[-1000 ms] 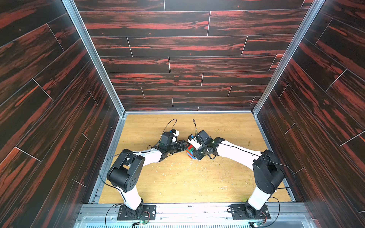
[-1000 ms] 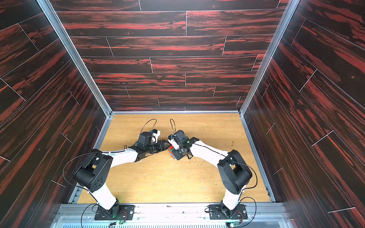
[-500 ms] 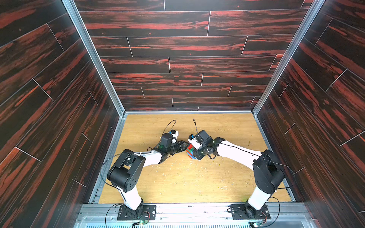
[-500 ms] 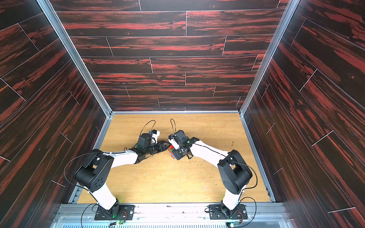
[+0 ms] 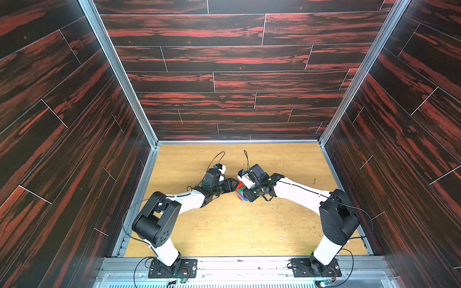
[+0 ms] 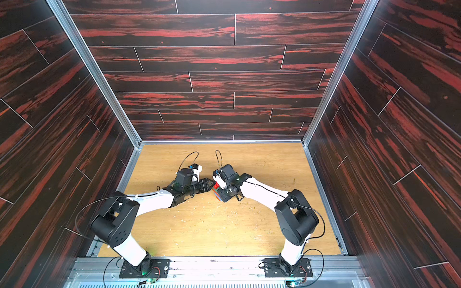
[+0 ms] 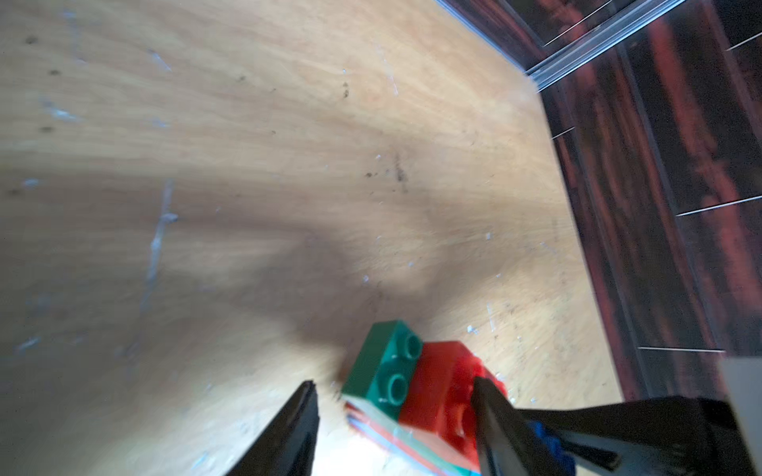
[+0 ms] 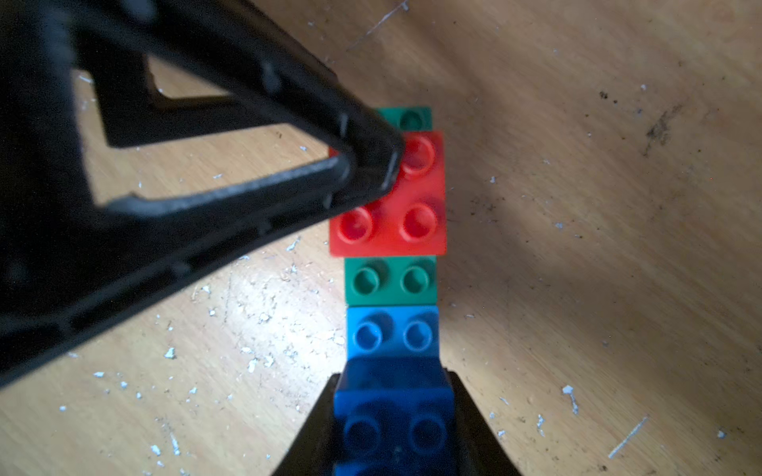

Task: Assemble a heart with lego
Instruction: Assemble the lego brick with the lego brick, then adjust the lego brick at the center of the board.

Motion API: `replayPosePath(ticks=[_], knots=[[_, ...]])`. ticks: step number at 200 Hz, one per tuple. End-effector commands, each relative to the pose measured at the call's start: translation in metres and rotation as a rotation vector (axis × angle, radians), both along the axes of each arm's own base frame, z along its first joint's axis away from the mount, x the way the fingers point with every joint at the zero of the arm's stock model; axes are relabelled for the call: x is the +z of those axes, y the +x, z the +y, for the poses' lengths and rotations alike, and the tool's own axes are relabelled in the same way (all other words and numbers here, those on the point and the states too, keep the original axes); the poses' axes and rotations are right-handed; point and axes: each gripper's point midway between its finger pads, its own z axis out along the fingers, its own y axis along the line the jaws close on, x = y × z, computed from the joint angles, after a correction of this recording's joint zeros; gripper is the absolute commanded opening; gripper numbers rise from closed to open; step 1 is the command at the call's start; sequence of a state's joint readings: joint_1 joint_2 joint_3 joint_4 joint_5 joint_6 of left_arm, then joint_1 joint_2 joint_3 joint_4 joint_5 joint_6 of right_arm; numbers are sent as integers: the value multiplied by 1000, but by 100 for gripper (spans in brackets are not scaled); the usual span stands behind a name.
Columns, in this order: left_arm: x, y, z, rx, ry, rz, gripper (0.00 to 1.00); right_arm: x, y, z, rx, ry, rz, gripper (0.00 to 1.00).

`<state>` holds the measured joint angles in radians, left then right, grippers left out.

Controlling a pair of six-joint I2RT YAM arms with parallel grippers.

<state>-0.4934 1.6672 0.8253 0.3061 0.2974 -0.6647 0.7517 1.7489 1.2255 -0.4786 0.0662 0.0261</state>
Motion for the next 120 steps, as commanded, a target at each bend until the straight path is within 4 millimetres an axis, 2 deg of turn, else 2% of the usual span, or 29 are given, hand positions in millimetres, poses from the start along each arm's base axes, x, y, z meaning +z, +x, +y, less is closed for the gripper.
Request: replayPosePath(ticks=[1,39,56,72,86,105,120], knots=[[7,-13,18,22,108,29,69,-15,-4,-5,-19,-14,48,26],[48,-7,54,138,159,-26,72,1,0,1,-46,135,101,25],[58,-6,72,207,160,-54,73,7,1,2,-53,229,141,24],[64,-9,88,252,162,-70,73,15,0,6,-56,408,219,25],[67,-9,97,279,167,-82,74,9,-4,8,-62,534,327,25],[66,-10,111,315,205,-72,75,-6,-5,5,-89,586,401,25],[68,-11,121,347,226,-87,75,-10,-1,2,-116,599,399,37]])
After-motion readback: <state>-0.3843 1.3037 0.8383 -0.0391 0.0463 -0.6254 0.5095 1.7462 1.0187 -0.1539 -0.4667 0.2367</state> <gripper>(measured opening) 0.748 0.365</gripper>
